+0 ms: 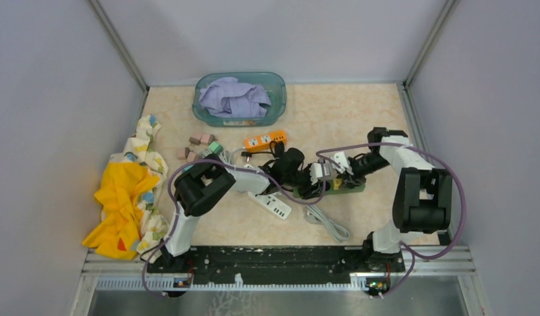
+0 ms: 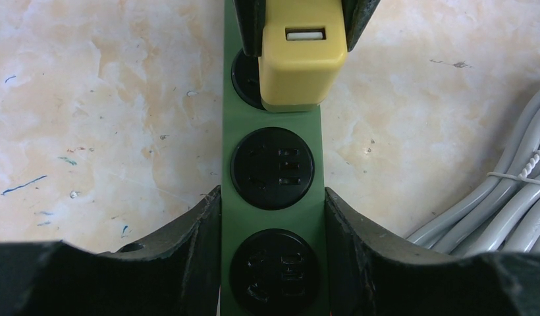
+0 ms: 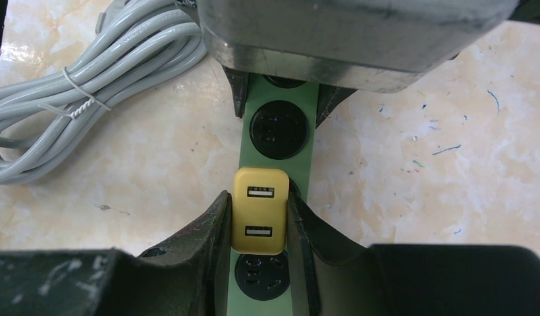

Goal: Pull the plug off the socket
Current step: Remove the plug from the socket.

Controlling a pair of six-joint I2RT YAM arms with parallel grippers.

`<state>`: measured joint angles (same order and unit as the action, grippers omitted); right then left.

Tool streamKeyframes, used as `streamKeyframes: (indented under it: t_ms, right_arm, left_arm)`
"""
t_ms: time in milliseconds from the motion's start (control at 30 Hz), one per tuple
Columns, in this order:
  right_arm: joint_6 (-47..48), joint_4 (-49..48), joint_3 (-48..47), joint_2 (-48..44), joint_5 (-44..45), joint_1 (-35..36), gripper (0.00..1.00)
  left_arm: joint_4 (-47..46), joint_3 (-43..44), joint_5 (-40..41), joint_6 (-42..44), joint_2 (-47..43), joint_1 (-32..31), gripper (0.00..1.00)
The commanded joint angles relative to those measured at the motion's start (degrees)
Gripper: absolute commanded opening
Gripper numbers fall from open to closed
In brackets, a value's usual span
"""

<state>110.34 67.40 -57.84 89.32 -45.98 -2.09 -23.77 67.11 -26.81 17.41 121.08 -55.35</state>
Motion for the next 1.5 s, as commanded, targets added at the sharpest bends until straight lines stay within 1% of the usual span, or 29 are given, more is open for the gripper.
streamKeyframes:
  t_ms: [0,100,267,400,567,700,800,900,967,1100,1167,1300,1400,1467]
  right_arm:
    - [4.35,6.87,0.42,-1.55,-12.78,4.32,0.00]
    - [7.02,8.77,0.54,-0.56,-14.86,5.25,0.00]
    - [3.30,6.89,-0.67,-0.71,-16.80,6.48,0.00]
    - [0.15,5.17,-1.13,-1.19,-14.96,5.47,0.00]
    - [4.28,8.64,-1.52,-0.62,-13.77,3.43,0.00]
    - [6.98,10.63,-1.25,-0.05,-13.46,3.41,0.00]
    - [7.49,10.31,-0.52,0.24,-14.60,4.66,0.00]
    - [4.31,7.97,-0.64,-0.04,-16.18,6.96,0.00]
    - [2.08,6.71,-1.11,-0.61,-17.32,7.23,0.00]
    - [-3.25,2.39,-0.84,-2.77,-16.09,6.75,0.00]
    - [-3.95,1.63,-0.54,-3.10,-15.45,5.61,0.00]
    - [0.41,5.19,-0.76,-2.09,-14.13,3.57,0.00]
    - [5.57,9.03,-0.14,-0.68,-14.64,3.98,0.00]
    - [6.80,10.34,-0.65,0.38,-15.52,5.65,0.00]
  left_arm:
    - [4.26,-2.12,2.20,-0.97,1.18,0.22,0.00]
    - [4.26,-2.07,2.00,-0.94,1.38,0.25,0.00]
    - [4.17,-2.05,2.04,-0.89,1.56,0.25,0.00]
    - [4.25,-2.26,2.16,-0.89,1.46,0.25,0.00]
    - [4.47,-2.28,2.18,-0.68,1.38,0.25,0.00]
    - [4.85,-2.06,2.20,-0.45,1.46,0.22,0.00]
    - [4.87,-2.00,2.29,-0.44,1.45,0.25,0.00]
    - [4.74,-1.62,1.90,-0.78,1.81,0.25,0.00]
    - [4.71,-1.41,1.62,-1.01,1.90,0.25,0.00]
    - [4.91,-1.27,1.65,-0.98,2.04,0.20,0.00]
    - [5.05,-1.43,1.83,-0.97,1.91,0.18,0.00]
    - [4.96,-2.07,2.02,-0.80,1.71,0.18,0.00]
    - [4.96,-2.12,1.94,-0.80,1.83,0.19,0.00]
    - [4.96,-2.00,1.93,-0.72,1.77,0.23,0.00]
